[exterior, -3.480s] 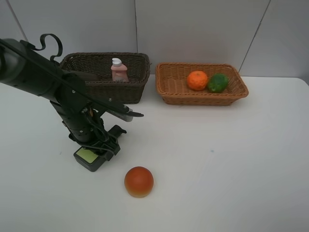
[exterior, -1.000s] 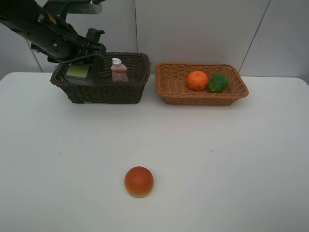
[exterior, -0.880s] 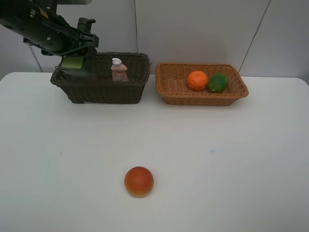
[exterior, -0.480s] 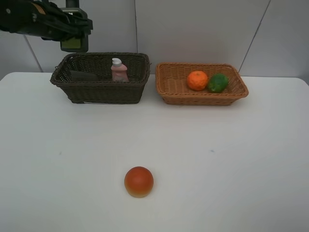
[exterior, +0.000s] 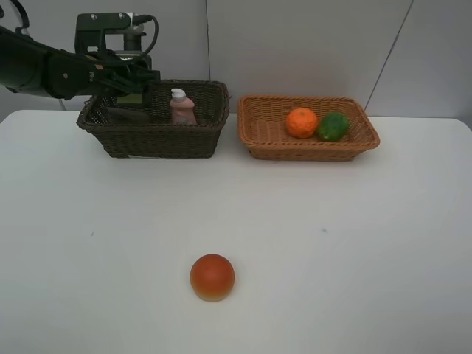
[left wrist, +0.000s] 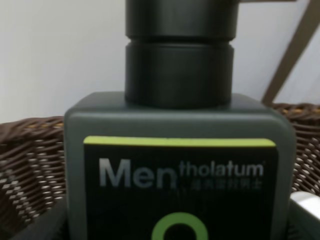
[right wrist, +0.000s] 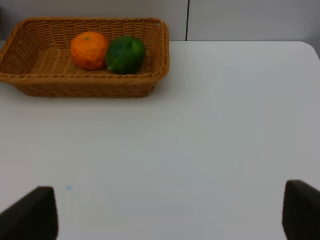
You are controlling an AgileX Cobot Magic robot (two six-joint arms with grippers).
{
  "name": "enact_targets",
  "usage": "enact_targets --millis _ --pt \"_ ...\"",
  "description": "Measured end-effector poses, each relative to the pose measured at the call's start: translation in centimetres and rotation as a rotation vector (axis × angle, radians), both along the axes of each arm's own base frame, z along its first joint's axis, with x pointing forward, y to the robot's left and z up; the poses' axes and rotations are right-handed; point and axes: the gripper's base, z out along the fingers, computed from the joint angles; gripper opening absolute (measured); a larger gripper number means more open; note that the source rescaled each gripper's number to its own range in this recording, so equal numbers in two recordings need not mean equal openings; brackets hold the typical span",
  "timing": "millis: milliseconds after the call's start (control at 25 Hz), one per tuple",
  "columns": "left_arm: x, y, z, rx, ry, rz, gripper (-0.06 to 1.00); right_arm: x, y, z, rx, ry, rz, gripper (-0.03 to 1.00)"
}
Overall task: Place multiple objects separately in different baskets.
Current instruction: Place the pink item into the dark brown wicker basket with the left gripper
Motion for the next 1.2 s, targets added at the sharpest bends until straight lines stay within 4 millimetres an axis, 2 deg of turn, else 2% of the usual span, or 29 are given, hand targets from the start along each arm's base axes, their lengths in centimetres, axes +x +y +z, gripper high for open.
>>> enact_targets --millis 160,360,800,1000,1200 --pt "0.0 -1.0 -1.1 0.019 -0.009 -0.043 0.82 0.0 0.0 0.0 0.0 0.0 0.0 0.95" --pt "0.1 -1.0 -2.0 0.026 0.006 -0.048 0.82 0.0 0.0 0.0 0.0 0.0 0.0 0.95" --pt "0.1 -1.0 -2.0 0.028 0.006 -0.05 0.82 0.0 0.0 0.0 0.0 0.0 0.0 0.95" --pt "0.3 -1.1 -1.7 0.02 -0.026 -0.053 0.92 0.0 0.0 0.0 0.0 0.0 0.0 0.95" --pt "0.3 -1.1 -1.6 0.019 -0.033 -0.054 0.94 0.0 0.0 0.0 0.0 0.0 0.0 0.95"
